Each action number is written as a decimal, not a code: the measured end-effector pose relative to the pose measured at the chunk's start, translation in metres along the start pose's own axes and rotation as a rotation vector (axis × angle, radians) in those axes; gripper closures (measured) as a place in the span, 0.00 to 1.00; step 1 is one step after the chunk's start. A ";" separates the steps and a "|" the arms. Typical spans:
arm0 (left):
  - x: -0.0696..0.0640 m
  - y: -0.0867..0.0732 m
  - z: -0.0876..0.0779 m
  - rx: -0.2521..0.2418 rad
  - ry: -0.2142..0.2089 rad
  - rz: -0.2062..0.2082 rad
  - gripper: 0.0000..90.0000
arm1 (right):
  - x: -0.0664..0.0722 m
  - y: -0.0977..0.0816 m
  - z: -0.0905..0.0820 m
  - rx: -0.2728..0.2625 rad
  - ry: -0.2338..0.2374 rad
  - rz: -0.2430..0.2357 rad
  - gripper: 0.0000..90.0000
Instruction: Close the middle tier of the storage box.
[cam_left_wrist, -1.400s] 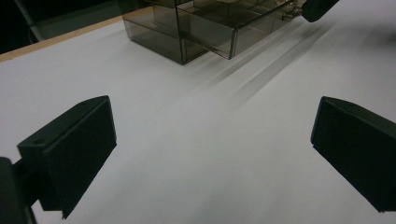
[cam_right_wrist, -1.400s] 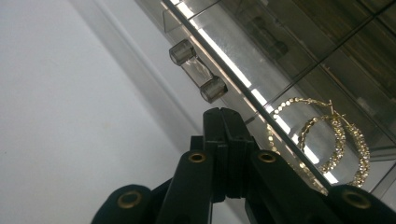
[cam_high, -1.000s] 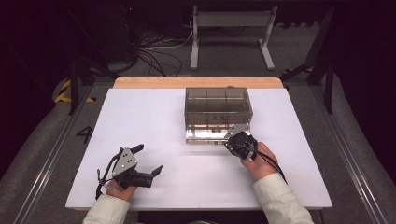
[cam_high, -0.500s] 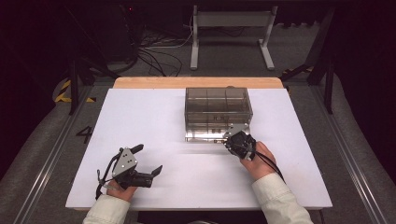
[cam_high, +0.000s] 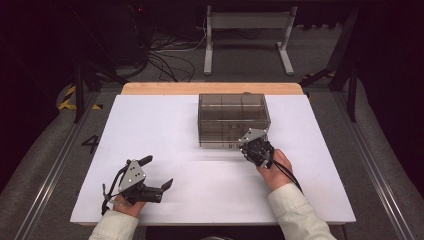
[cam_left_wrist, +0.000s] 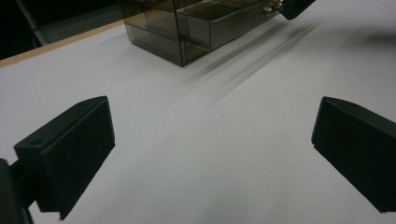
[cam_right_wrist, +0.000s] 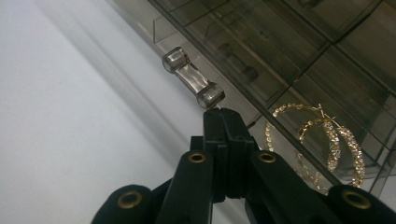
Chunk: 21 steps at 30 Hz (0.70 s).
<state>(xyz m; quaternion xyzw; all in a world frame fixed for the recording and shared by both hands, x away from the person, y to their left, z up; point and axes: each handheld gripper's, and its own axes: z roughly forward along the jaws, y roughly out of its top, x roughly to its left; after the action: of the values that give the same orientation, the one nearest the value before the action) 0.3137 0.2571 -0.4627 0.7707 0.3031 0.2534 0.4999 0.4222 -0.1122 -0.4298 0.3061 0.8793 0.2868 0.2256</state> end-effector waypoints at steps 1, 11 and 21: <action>0.000 0.000 -0.001 0.000 -0.002 -0.004 0.00 | -0.001 0.001 0.000 -0.004 -0.003 0.005 1.00; -0.004 0.000 -0.007 0.001 0.010 0.008 0.00 | -0.006 0.002 0.005 -0.026 -0.030 0.040 1.00; -0.006 -0.002 -0.016 0.020 0.027 0.011 0.00 | -0.011 0.004 0.011 -0.047 -0.046 0.064 1.00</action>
<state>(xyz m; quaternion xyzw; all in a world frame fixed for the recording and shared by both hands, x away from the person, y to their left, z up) 0.2980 0.2628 -0.4593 0.7738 0.3080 0.2638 0.4866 0.4378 -0.1130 -0.4329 0.3351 0.8567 0.3073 0.2435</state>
